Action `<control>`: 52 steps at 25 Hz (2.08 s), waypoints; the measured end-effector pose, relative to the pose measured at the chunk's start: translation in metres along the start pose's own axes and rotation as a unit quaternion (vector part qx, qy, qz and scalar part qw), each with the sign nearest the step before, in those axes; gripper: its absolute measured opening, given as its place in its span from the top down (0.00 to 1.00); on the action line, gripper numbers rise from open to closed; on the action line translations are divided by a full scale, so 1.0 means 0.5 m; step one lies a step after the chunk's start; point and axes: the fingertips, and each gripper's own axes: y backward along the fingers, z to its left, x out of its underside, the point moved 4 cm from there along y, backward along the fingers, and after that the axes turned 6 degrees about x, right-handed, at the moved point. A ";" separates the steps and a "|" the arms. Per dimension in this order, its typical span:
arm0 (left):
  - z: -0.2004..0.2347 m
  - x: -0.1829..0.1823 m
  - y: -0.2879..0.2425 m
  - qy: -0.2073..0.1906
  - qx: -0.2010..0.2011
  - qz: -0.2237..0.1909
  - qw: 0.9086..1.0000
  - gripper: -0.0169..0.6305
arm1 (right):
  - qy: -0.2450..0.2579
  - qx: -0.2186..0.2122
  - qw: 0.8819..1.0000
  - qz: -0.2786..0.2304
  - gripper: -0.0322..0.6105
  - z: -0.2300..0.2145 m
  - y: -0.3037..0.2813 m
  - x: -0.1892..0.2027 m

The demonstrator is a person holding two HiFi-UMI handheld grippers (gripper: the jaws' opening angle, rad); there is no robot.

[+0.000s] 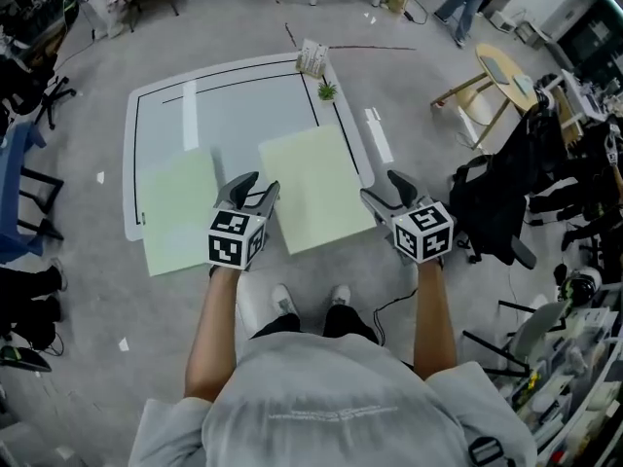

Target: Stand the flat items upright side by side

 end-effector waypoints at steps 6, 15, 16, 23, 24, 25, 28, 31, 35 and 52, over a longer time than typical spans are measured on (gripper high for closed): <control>0.000 0.041 -0.039 0.045 -0.054 0.011 0.997 0.73 | -0.012 -0.055 0.997 0.052 0.43 -0.042 -0.078 0.065; -0.023 0.121 -0.098 0.096 -0.110 0.076 0.986 0.73 | -0.054 -0.168 0.979 0.104 0.37 -0.098 -0.164 0.146; -0.027 0.135 -0.105 0.113 -0.107 0.079 0.985 0.73 | -0.061 -0.179 0.976 0.109 0.37 -0.100 -0.174 0.156; -0.044 0.239 -0.134 0.223 -0.093 0.100 0.965 0.55 | -0.136 -0.257 0.944 0.156 0.36 -0.092 -0.228 0.237; -0.043 0.246 -0.137 0.230 -0.092 0.103 0.963 0.54 | -0.148 -0.269 0.937 0.165 0.36 -0.088 -0.236 0.248; -0.042 0.251 -0.141 0.234 -0.092 0.105 0.962 0.53 | -0.158 -0.281 0.930 0.175 0.36 -0.085 -0.242 0.260; -0.034 0.263 -0.153 0.239 -0.089 0.118 0.960 0.51 | -0.183 -0.305 0.914 0.197 0.36 -0.078 -0.257 0.288; -0.025 0.271 -0.162 0.240 -0.089 0.128 0.958 0.51 | -0.204 -0.321 0.901 0.210 0.35 -0.073 -0.266 0.307; -0.019 0.280 -0.171 0.243 -0.082 0.137 0.957 0.51 | -0.241 -0.336 0.884 0.217 0.35 -0.070 -0.270 0.318; -0.001 0.289 -0.166 0.267 -0.052 0.137 0.953 0.54 | -0.240 -0.344 0.876 0.237 0.35 -0.028 -0.270 0.330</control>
